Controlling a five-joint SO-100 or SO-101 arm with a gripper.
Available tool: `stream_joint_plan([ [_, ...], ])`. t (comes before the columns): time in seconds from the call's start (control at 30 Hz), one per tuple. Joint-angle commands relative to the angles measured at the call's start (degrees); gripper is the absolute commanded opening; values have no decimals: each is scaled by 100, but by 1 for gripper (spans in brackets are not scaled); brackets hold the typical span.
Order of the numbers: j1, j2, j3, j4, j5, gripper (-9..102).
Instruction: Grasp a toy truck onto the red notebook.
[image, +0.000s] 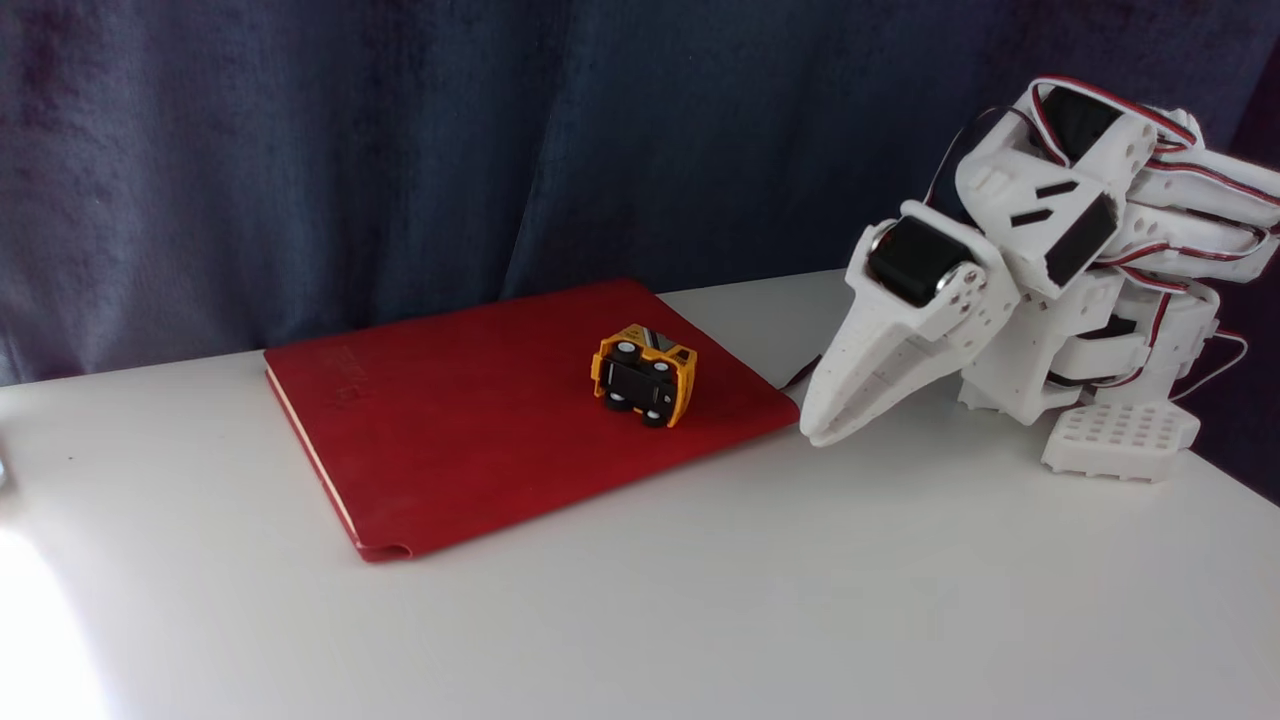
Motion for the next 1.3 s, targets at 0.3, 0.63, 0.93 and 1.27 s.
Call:
stream_joint_plan([
  [0.3, -193, 105, -18, -70, -70, 0],
  [0.63, -202, 105, -18, -70, -70, 0],
  [0.93, -202, 105, -18, -70, -70, 0],
  [1.27, -202, 105, -18, -70, -70, 0],
])
